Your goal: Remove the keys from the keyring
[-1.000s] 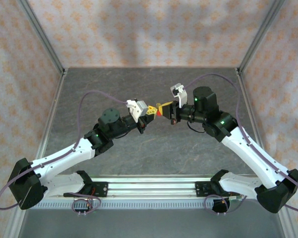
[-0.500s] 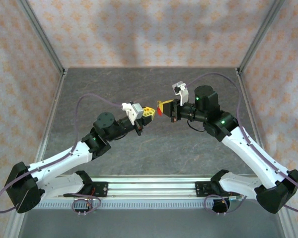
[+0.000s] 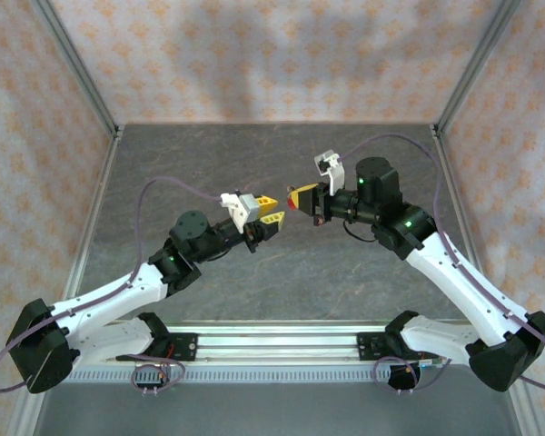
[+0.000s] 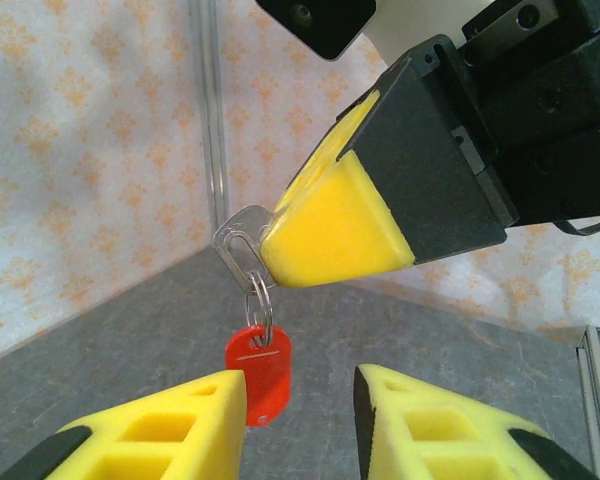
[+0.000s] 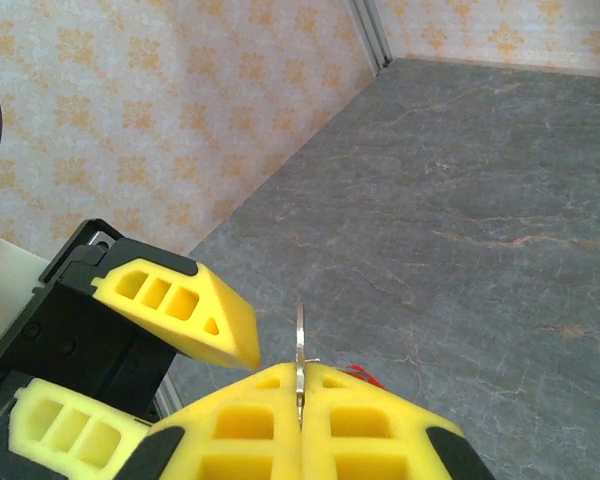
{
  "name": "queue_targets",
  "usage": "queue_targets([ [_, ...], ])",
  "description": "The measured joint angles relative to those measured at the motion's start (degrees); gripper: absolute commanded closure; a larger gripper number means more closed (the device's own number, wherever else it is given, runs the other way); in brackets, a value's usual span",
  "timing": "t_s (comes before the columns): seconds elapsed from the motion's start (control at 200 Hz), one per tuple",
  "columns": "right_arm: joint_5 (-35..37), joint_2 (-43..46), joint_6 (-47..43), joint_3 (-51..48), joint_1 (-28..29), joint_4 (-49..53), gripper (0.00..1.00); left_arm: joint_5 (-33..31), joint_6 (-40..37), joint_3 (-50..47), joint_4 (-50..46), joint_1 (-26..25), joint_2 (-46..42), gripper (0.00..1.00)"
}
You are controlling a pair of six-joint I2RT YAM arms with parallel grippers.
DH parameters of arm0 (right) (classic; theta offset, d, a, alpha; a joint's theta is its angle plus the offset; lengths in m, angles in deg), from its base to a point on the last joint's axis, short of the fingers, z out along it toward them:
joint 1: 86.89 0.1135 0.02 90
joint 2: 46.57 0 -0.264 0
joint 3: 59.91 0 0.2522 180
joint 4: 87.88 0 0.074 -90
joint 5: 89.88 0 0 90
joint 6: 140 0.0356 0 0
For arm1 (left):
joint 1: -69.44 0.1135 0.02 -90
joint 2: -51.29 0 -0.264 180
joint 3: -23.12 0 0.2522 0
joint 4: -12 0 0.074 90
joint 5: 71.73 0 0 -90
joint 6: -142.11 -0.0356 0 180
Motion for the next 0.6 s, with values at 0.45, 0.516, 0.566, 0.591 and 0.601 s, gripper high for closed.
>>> queue_targets([
  [0.45, -1.2, 0.0, -0.3, 0.0, 0.0, 0.0, 1.0, 0.2, -1.3, 5.7, -2.3, 0.0, 4.1, 0.64],
  [0.516, -1.4, 0.0, -0.4, 0.0, 0.0, 0.0, 1.0, 0.2, -1.3, 6.0, -2.4, 0.0, 4.5, 0.69],
  [0.566, -1.4, 0.1, -0.4, 0.0, 0.0, 0.0, 1.0, 0.2, -1.4, 6.3, -2.6, 0.0, 4.9, 0.74],
  [0.591, -1.4, 0.1, -0.4, 0.0, 0.0, 0.0, 1.0, 0.2, -1.4, 6.4, -2.8, 0.0, 5.1, 0.76],
  [0.601, -1.4, 0.1, -0.4, 0.0, 0.0, 0.0, 1.0, 0.2, -1.6, 6.5, -2.8, 0.0, 5.2, 0.78],
])
